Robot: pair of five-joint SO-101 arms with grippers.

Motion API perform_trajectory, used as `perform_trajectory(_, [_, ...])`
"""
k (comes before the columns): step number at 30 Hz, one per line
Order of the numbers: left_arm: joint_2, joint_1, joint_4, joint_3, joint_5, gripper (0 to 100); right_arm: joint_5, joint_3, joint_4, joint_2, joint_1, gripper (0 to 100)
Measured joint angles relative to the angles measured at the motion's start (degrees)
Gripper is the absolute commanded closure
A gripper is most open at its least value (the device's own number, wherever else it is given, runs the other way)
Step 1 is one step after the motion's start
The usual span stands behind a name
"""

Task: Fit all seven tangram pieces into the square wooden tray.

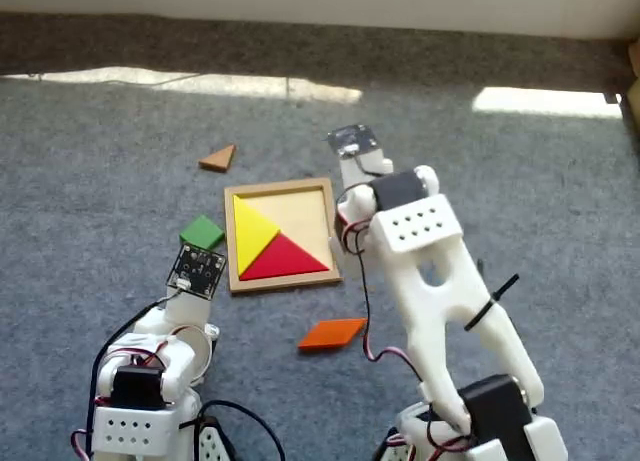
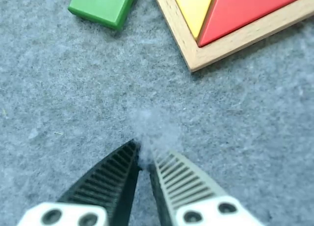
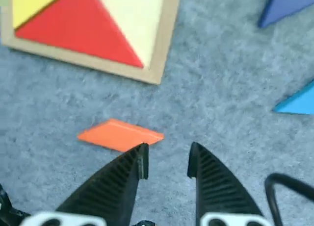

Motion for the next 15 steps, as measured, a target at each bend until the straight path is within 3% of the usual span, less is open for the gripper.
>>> perform_trajectory(3, [0.0,0.0,0.0,0.0,0.0,100,2.8,7.4,-1.5,-6.0,-4.7,81.1])
perform_trajectory(10, [0.0,0.0,0.0,0.0,0.0,100,5.5,23.2,-8.4,-9.4,-12.6,54.3])
perform_trajectory(15, [0.0,0.0,0.0,0.0,0.0,100,5.6,25.3,-14.2,-4.4,-16.3,51.7])
